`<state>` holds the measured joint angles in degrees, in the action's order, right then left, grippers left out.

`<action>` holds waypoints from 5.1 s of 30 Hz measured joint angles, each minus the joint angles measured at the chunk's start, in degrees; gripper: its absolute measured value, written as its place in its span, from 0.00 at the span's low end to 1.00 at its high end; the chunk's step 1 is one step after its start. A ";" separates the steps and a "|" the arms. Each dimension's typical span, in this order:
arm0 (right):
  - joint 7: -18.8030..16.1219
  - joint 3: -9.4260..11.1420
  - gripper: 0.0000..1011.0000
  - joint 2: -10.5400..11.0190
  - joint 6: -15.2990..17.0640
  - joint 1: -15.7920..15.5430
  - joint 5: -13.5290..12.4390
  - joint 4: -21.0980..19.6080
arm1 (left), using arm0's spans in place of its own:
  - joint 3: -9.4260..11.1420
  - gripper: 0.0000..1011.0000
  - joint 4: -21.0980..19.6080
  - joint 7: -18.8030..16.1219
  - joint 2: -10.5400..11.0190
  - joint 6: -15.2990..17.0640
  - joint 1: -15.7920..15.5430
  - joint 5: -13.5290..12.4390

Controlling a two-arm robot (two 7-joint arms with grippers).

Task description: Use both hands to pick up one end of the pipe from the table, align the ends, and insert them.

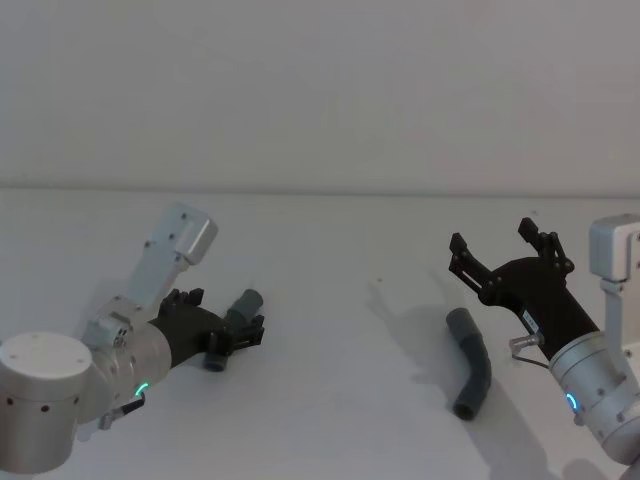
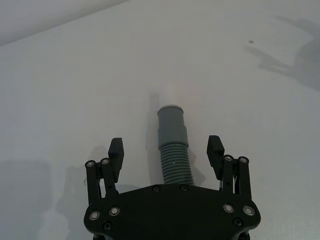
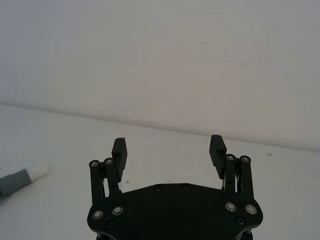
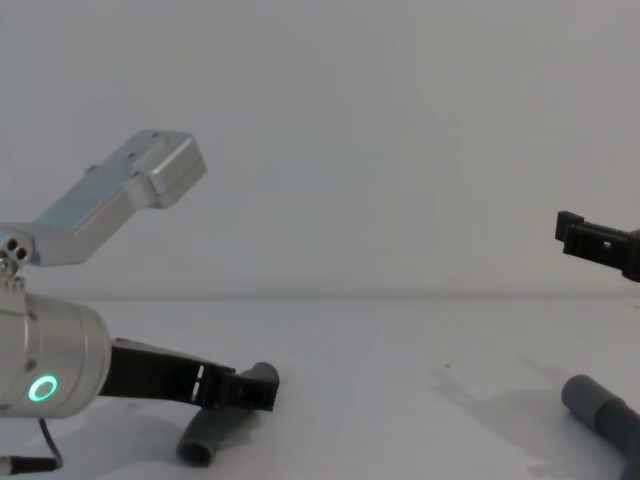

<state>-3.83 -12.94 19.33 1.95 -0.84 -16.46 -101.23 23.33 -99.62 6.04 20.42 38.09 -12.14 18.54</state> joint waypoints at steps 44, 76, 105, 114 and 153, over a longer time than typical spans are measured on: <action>0.00 0.00 0.99 0.00 0.00 0.00 0.00 0.00 | 0.39 0.98 2.79 1.17 -2.97 3.08 -1.88 -1.57; 0.00 0.00 0.99 0.00 0.00 0.00 0.00 0.00 | 0.09 0.34 2.63 1.02 -3.29 3.28 -1.64 -1.64; -2.12 -0.79 0.99 4.02 11.32 -2.33 1.29 -5.35 | 0.09 0.34 2.63 1.02 -3.31 3.27 -1.63 -1.63; -2.33 -0.40 0.99 5.52 19.24 -4.98 0.98 -9.38 | 0.09 0.34 2.63 1.03 -3.31 3.27 -1.63 -1.64; 0.49 0.37 0.99 0.44 31.13 -6.94 -0.03 -10.57 | 0.09 0.34 2.63 1.03 -3.31 3.27 -1.64 -1.63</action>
<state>-3.34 -12.56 19.78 33.08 -7.78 -16.49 -111.79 23.42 -96.99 7.07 17.11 41.36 -13.78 16.90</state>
